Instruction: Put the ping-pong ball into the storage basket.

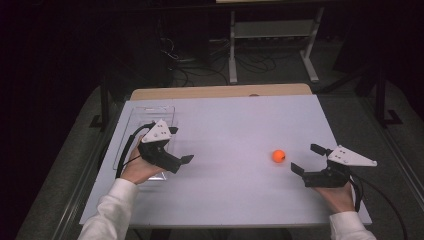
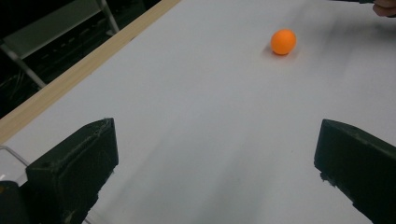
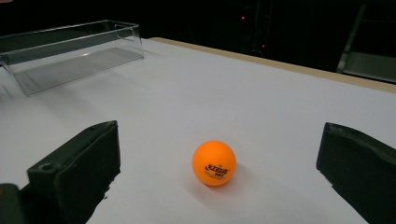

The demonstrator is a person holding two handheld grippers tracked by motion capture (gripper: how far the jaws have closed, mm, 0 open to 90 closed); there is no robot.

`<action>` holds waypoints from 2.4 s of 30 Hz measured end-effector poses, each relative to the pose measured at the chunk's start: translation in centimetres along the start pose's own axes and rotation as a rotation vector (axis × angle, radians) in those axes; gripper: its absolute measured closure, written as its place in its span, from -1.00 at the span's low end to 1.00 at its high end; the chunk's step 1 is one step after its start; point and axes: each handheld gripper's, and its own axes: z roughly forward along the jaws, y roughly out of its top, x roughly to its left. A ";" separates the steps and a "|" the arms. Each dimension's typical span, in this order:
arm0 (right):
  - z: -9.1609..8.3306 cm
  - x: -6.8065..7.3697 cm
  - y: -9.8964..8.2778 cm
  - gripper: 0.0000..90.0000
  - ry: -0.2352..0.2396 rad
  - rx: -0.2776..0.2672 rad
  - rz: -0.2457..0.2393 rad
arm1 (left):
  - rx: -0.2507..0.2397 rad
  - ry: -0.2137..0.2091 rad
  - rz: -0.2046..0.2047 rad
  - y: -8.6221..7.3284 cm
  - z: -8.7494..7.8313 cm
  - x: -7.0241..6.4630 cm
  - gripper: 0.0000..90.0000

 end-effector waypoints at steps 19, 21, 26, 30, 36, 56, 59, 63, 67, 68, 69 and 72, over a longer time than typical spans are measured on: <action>-0.1 0.0 -0.1 -1.00 0.006 0.001 0.001 | 0.068 -0.037 0.035 2.6 2.3 0.5 -1.00; -0.1 0.0 -0.1 -1.00 0.006 0.001 0.002 | 0.069 -0.039 0.036 2.7 2.4 0.6 -1.00; -0.1 0.0 -0.1 -1.00 0.009 0.001 0.005 | 0.076 -0.043 0.051 3.4 3.0 0.5 -1.00; -0.1 0.0 -0.1 -1.00 0.008 0.001 0.007 | 0.083 -0.055 0.069 4.1 3.5 0.1 -1.00; -0.1 0.0 -0.1 -1.00 0.009 0.002 0.005 | 0.104 -0.073 0.094 5.1 4.5 -0.1 -1.00; -0.2 0.0 -0.2 -1.00 0.009 -0.002 0.003 | 0.157 -0.126 0.122 6.9 8.4 -0.2 -1.00; -0.2 0.1 -0.2 -1.00 0.009 0.000 0.001 | 0.166 -0.128 0.140 7.2 8.8 -0.4 -1.00; -0.2 0.1 -0.2 -1.00 0.010 0.002 0.000 | 0.177 -0.145 0.155 7.8 9.7 -0.8 -1.00; -0.3 0.1 -0.2 -1.00 0.011 0.002 0.003 | 0.176 -0.155 0.159 8.2 10.2 -1.0 -1.00; -0.3 0.1 -0.2 -1.00 0.012 0.001 0.002 | 0.175 -0.160 0.163 8.4 10.5 -1.0 -1.00; -0.3 0.1 -0.2 -1.00 0.012 0.001 0.002 | 0.175 -0.160 0.163 8.4 10.5 -1.0 -1.00; -0.3 0.1 -0.3 -1.00 0.013 0.000 0.004 | 0.181 -0.168 0.172 8.6 11.1 -1.3 -1.00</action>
